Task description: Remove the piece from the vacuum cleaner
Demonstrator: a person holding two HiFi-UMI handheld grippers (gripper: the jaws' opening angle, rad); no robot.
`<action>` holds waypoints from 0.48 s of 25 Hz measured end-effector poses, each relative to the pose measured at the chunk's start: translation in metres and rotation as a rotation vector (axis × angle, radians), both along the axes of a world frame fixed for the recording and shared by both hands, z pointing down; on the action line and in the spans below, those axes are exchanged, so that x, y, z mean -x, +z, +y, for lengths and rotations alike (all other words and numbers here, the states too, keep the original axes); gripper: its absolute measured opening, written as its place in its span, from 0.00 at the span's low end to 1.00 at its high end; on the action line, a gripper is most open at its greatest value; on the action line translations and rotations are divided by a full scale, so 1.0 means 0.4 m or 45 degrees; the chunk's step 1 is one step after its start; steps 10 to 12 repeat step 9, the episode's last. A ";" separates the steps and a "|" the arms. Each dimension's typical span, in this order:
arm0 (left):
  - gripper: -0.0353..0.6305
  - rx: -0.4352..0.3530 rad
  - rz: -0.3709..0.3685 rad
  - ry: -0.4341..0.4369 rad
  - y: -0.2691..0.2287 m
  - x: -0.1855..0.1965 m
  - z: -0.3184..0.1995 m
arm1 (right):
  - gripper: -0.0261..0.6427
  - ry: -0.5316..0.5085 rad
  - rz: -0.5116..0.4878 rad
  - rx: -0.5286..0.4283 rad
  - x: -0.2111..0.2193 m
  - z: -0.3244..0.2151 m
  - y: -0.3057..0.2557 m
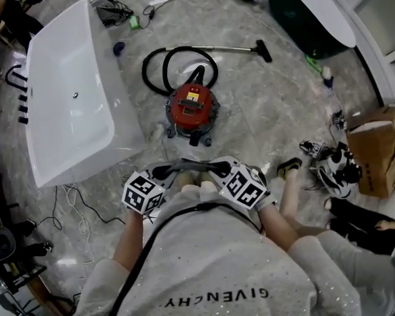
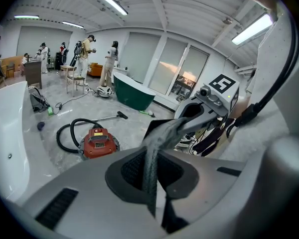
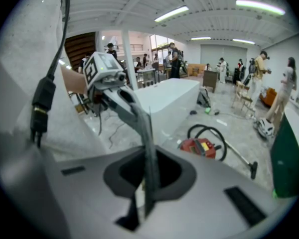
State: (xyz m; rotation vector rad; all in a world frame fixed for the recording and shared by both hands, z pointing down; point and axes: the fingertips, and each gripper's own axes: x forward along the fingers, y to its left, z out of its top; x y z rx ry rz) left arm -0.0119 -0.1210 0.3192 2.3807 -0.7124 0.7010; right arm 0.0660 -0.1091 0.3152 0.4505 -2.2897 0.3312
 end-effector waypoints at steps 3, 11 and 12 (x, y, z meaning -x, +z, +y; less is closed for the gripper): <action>0.10 0.006 0.002 0.001 0.003 0.005 0.001 | 0.09 -0.003 0.012 0.005 0.001 0.003 0.008; 0.10 0.026 0.023 -0.006 0.003 0.015 -0.014 | 0.09 -0.011 0.027 0.004 0.011 -0.013 0.004; 0.10 0.026 0.023 -0.006 0.003 0.015 -0.014 | 0.09 -0.011 0.027 0.004 0.011 -0.013 0.004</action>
